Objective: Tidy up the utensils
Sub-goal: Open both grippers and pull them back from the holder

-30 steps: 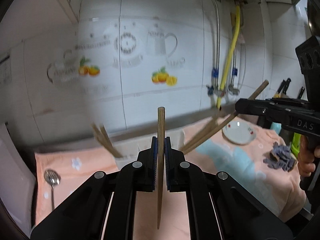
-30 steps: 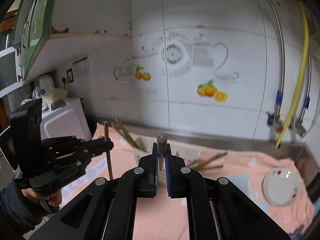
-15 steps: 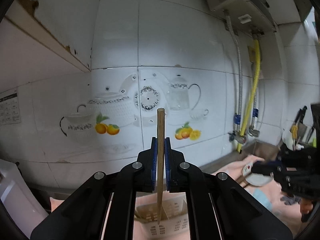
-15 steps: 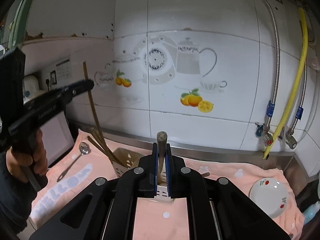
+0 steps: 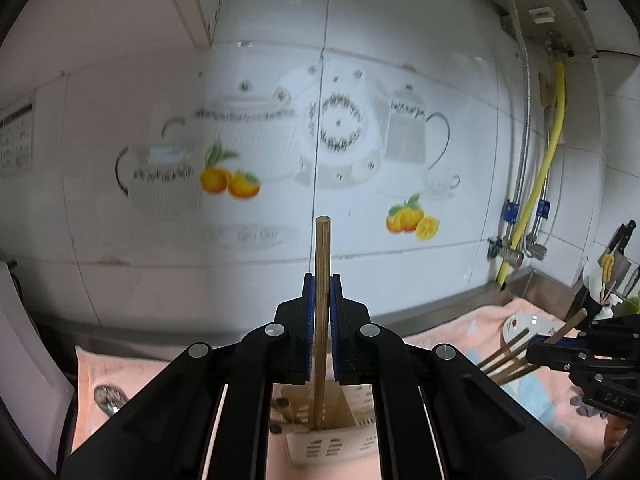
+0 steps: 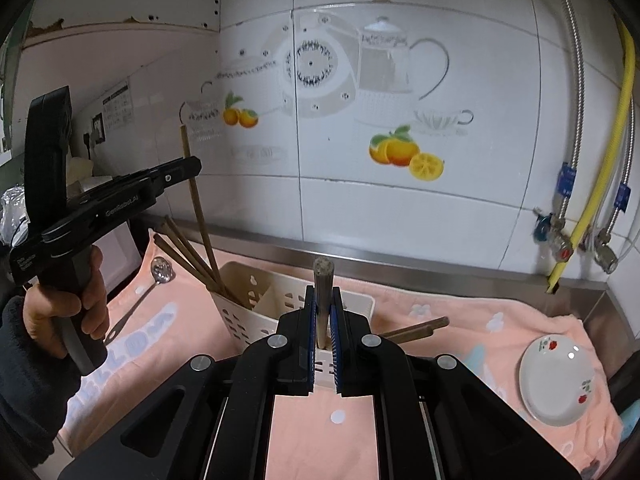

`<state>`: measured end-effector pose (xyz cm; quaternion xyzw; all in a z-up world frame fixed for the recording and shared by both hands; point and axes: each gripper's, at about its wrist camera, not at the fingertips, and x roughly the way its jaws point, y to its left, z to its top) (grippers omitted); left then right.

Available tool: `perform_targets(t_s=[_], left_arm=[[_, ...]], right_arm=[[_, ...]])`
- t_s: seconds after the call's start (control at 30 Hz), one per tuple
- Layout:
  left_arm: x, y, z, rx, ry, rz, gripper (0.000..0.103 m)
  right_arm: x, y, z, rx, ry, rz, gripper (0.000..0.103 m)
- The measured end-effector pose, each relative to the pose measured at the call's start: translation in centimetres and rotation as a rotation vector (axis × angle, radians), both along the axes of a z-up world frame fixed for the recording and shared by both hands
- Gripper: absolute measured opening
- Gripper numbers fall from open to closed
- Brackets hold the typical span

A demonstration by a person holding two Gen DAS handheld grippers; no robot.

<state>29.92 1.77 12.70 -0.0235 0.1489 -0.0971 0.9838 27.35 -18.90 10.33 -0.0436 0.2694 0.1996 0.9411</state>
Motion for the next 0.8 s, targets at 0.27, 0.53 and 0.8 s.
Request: perform_targets(t_s=[0.27, 0.53, 0.8], left_arm=[[-1.5, 0.2, -0.4, 0.006, 0.005, -0.004, 0.031], [-5.2, 0.6, -0.3, 0.016, -0.017, 0.008, 0.065], [-9.5, 1.0, -2.2, 0.057, 0.016, 0.019, 0.091]], right_arm=[[0.3, -0.1, -0.6, 0.003, 0.008, -0.014, 0.007], [-2.8, -0.1, -0.1, -0.019, -0.046, -0.02, 0.021], [-6.8, 0.3, -2.0, -0.005, -0.047, -0.01, 0.039]])
